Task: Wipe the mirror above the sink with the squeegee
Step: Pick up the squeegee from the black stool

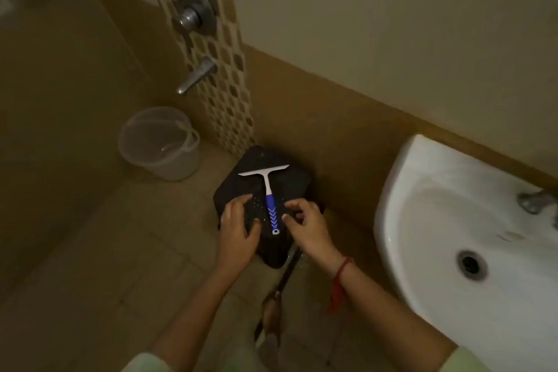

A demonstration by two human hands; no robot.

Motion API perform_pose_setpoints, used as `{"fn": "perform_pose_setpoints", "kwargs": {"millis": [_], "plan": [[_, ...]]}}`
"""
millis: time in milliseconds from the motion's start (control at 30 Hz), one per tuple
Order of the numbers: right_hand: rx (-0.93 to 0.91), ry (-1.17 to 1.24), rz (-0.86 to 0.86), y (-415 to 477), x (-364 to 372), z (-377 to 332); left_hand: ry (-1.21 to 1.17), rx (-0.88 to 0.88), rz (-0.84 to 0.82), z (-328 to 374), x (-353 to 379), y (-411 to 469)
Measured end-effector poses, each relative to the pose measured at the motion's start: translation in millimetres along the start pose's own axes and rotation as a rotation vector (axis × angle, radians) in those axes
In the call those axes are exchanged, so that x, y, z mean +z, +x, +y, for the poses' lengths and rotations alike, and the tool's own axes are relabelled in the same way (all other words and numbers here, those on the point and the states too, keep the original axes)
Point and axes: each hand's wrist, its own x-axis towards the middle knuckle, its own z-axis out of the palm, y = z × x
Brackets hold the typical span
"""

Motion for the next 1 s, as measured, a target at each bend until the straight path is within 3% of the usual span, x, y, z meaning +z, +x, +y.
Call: {"fn": "perform_pose_setpoints", "kwargs": {"millis": [300, 600, 767, 1000], "plan": [[0.195, -0.245, -0.144, 90.1, 51.7, 72.2, 0.017, -0.118, -0.158, -97.2, 45.1, 34.5], [0.355, -0.194, -0.173, 152.9, 105.7, 124.9, 0.086, -0.192, -0.375, -158.8, 84.1, 53.8], [0.360, -0.186, -0.071, 178.1, 134.1, 136.0, 0.077, -0.208, -0.350, -180.4, 87.7, 63.4], [0.362, -0.433, -0.005, 183.5, 161.8, 147.7, 0.087, -0.211, -0.303, -194.4, 82.8, 54.8]]}}
